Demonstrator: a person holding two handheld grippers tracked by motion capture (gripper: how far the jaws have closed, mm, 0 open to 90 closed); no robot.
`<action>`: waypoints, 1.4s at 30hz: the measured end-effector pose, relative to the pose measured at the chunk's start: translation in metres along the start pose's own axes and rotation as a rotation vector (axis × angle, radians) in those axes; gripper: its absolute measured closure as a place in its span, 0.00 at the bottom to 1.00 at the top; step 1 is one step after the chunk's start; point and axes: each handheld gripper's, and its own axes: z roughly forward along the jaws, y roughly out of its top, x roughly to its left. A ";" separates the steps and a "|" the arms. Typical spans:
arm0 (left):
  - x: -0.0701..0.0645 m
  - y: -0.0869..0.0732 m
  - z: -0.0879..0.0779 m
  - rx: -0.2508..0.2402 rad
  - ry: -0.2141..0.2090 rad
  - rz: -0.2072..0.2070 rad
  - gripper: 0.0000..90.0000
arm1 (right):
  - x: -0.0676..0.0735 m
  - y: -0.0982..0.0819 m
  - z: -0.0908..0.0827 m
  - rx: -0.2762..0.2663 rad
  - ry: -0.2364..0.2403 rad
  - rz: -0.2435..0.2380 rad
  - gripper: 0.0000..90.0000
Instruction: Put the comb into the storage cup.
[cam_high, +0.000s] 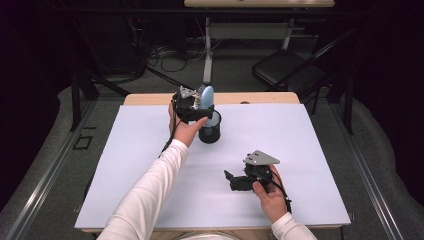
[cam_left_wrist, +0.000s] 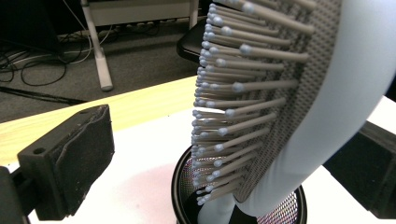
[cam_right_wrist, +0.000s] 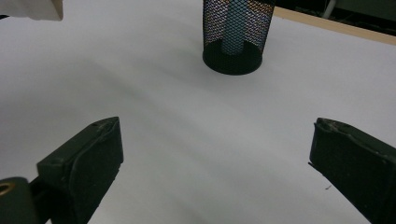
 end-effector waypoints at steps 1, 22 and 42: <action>0.000 0.000 0.000 0.000 -0.002 -0.002 0.01 | 0.000 0.000 0.000 0.000 -0.001 0.000 0.03; -0.004 0.016 -0.015 0.038 -0.018 0.031 0.01 | -0.001 0.000 0.000 -0.001 -0.002 0.003 0.03; 0.001 0.030 -0.039 0.037 -0.063 0.051 0.01 | -0.001 0.000 0.000 0.001 -0.006 0.011 0.03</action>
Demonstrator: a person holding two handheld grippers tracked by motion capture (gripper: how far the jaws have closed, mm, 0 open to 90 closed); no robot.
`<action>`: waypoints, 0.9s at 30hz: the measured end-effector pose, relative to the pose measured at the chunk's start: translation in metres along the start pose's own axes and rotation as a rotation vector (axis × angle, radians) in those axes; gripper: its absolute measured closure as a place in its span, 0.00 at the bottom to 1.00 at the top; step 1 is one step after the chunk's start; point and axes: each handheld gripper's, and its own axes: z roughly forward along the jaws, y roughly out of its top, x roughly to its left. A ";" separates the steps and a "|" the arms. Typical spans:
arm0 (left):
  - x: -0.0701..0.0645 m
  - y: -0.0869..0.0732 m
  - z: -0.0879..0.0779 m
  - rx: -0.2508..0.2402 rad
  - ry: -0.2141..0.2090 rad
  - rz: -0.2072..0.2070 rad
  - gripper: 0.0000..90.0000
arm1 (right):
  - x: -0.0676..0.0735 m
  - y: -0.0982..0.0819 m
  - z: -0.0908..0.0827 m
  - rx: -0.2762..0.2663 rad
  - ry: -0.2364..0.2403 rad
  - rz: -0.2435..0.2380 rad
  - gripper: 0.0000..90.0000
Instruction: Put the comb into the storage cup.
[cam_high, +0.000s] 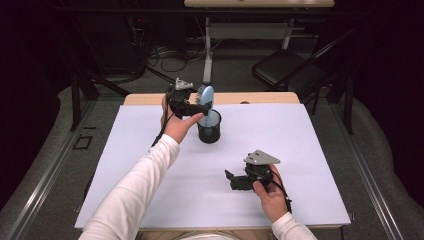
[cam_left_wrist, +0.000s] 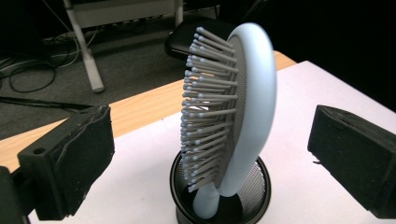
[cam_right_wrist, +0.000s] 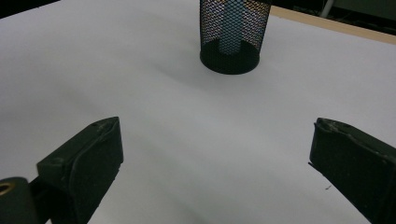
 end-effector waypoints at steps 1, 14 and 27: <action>0.000 0.000 -0.001 0.001 -0.001 0.004 0.01 | 0.000 0.000 0.000 -0.001 -0.001 0.000 0.03; 0.007 0.003 -0.026 0.003 -0.022 0.031 0.01 | -0.002 0.001 -0.002 -0.009 -0.012 0.008 0.02; 0.013 -0.006 -0.050 0.020 -0.047 0.062 0.01 | -0.004 0.000 -0.001 -0.004 -0.008 0.013 0.01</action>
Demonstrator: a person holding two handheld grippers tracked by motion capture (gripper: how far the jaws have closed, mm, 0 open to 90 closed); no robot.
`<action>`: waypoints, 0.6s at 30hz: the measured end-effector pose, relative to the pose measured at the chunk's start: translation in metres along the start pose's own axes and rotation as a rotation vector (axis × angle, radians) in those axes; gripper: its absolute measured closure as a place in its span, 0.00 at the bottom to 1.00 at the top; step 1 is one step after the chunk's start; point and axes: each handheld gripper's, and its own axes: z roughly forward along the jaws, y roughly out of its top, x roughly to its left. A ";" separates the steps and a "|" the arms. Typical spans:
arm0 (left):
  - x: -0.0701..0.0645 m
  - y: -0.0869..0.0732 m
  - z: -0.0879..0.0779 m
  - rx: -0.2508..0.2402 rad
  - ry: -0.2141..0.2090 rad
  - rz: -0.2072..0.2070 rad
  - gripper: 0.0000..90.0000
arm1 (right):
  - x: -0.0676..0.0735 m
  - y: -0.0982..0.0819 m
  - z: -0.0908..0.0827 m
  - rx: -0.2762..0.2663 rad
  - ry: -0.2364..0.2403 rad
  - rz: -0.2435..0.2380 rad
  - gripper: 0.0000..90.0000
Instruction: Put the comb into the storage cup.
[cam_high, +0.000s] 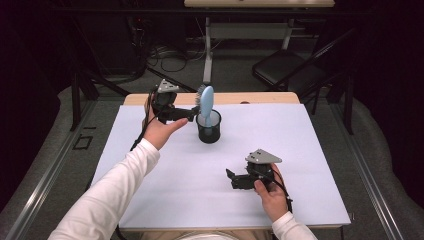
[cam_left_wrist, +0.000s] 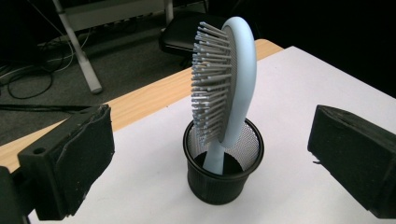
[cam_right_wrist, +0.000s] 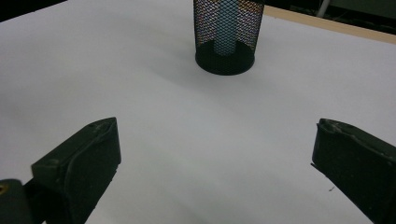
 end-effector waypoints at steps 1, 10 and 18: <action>0.000 -0.002 -0.002 -0.002 -0.004 0.001 0.01 | 0.000 0.000 0.000 0.001 0.001 0.000 0.01; -0.003 -0.018 -0.019 -0.006 -0.032 0.002 0.01 | -0.002 -0.001 0.001 0.002 -0.003 0.006 0.01; -0.005 -0.030 -0.031 -0.028 -0.055 -0.001 0.01 | -0.002 -0.002 0.002 0.010 -0.001 0.010 0.01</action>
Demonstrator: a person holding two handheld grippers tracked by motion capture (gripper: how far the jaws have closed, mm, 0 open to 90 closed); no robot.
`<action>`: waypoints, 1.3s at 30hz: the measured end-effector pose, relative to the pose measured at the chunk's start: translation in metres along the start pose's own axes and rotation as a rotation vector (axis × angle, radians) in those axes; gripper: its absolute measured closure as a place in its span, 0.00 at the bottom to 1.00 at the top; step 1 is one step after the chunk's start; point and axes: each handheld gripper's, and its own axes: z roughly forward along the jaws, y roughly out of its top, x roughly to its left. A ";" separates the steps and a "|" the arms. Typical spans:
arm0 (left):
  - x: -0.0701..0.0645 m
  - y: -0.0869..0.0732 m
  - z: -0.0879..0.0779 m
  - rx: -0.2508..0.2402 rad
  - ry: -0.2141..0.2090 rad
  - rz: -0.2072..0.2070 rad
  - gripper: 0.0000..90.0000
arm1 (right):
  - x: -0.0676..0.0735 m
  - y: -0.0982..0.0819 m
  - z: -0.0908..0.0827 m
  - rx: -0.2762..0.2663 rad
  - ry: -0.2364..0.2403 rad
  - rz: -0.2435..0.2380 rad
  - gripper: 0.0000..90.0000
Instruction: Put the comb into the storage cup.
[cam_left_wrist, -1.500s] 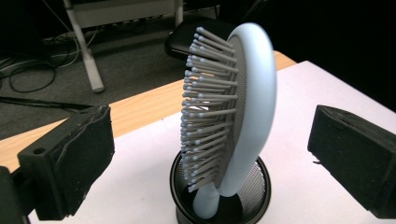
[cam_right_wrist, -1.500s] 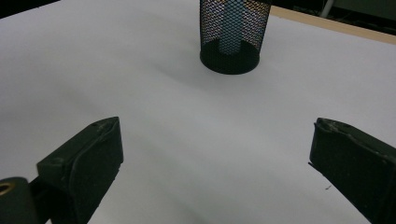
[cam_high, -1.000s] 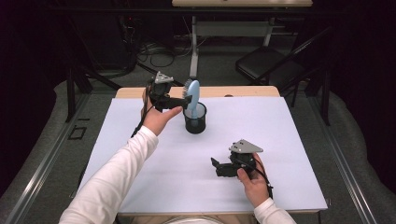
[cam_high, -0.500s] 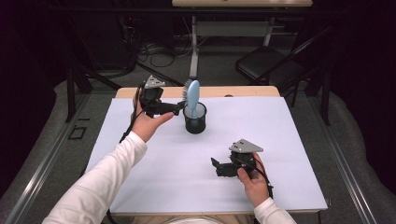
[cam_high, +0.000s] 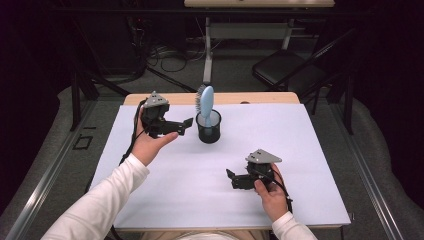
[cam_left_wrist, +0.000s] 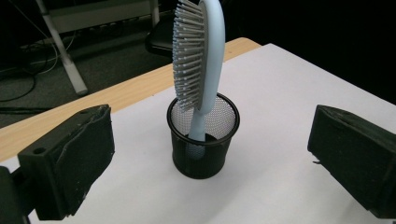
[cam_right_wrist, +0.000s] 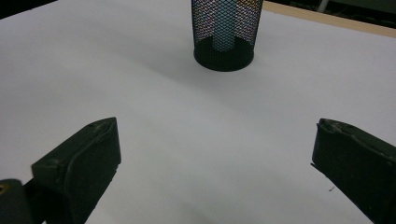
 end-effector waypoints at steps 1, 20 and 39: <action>0.000 -0.002 -0.001 -0.002 -0.005 0.000 0.01 | 0.000 0.000 0.000 0.000 0.000 0.001 0.01; -0.003 -0.047 -0.017 0.008 -0.037 -0.020 0.01 | -0.003 -0.002 0.001 0.006 0.001 0.019 0.01; -0.011 -0.100 -0.029 -0.011 -0.040 -0.017 0.01 | -0.003 -0.002 -0.002 0.000 -0.011 0.014 0.01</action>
